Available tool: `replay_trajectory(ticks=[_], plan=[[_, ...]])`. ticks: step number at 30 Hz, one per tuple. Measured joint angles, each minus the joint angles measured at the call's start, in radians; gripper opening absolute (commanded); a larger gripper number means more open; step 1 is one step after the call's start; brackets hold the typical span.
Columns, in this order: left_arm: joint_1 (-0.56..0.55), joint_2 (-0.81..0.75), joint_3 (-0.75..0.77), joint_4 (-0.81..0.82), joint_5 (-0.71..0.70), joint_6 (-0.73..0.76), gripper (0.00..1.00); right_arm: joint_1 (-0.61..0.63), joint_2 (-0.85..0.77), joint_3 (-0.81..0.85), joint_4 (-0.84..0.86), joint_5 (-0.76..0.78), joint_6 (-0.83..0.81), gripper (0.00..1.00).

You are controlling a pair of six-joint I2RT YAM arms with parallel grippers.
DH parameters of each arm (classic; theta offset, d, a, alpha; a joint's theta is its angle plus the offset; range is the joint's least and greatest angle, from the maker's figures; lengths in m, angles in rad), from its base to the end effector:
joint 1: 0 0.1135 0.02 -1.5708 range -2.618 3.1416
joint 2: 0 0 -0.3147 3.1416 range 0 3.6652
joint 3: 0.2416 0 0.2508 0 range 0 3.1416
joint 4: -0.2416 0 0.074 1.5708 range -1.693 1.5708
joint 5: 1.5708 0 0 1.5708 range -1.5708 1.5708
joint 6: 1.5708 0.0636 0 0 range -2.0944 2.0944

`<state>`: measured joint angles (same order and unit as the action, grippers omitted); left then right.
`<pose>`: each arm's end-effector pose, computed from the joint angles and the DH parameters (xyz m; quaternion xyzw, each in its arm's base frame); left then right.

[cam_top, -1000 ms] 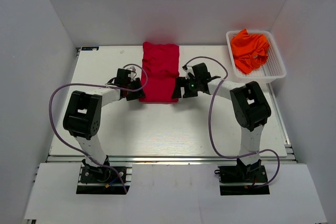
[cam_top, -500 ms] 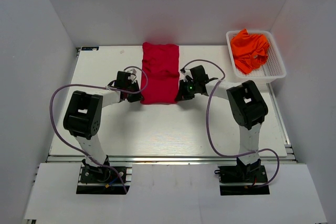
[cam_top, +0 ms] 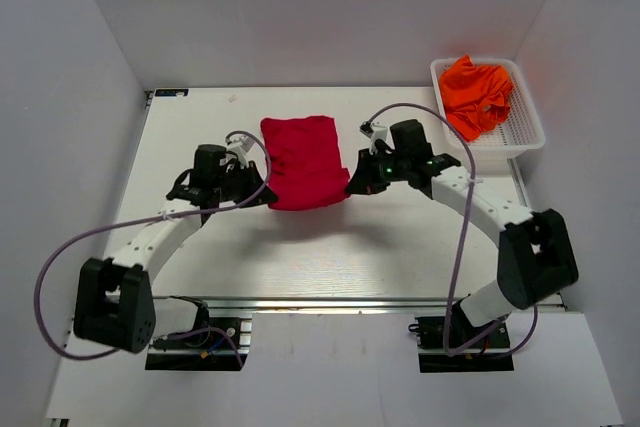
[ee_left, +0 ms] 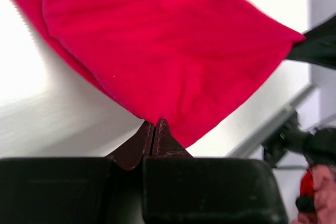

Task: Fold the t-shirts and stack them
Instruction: Fold the long partially folded tshirt into a neat square

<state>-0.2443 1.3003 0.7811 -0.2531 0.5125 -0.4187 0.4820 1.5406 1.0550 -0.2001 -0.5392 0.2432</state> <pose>0.2543 -0.0955 0.2577 0.0205 0.8965 -0.3432 0.2796 0.2980 0.1927 0.2861 -0.2170 0.8512 0.3714 0.3006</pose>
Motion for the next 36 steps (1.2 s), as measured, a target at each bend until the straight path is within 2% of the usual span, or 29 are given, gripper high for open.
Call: replay_trajectory(ticks=[4,9,13,18,23,29,36], plan=[[0.000,-0.123,-0.001,-0.080,0.071,0.009,0.00,0.000,-0.096,0.008,-0.085,-0.055,-0.039,0.00],[0.003,-0.202,-0.002,-0.123,0.103,0.010,0.00,-0.001,-0.134,0.018,-0.137,-0.104,-0.066,0.00],[0.011,-0.221,0.000,-0.129,0.095,-0.003,0.00,-0.005,-0.129,0.030,-0.130,-0.139,-0.066,0.00],[0.014,-0.214,0.027,-0.138,0.019,-0.038,0.00,-0.019,-0.063,0.061,-0.071,-0.212,-0.039,0.00],[0.014,-0.111,0.129,-0.130,-0.090,-0.077,0.00,-0.053,0.053,0.101,-0.005,-0.284,0.011,0.00],[0.024,0.094,0.262,-0.114,-0.201,-0.094,0.00,-0.097,0.160,0.139,0.069,-0.336,0.070,0.00],[0.042,0.311,0.434,-0.094,-0.251,-0.095,0.00,-0.136,0.316,0.285,0.129,-0.361,0.100,0.00]])
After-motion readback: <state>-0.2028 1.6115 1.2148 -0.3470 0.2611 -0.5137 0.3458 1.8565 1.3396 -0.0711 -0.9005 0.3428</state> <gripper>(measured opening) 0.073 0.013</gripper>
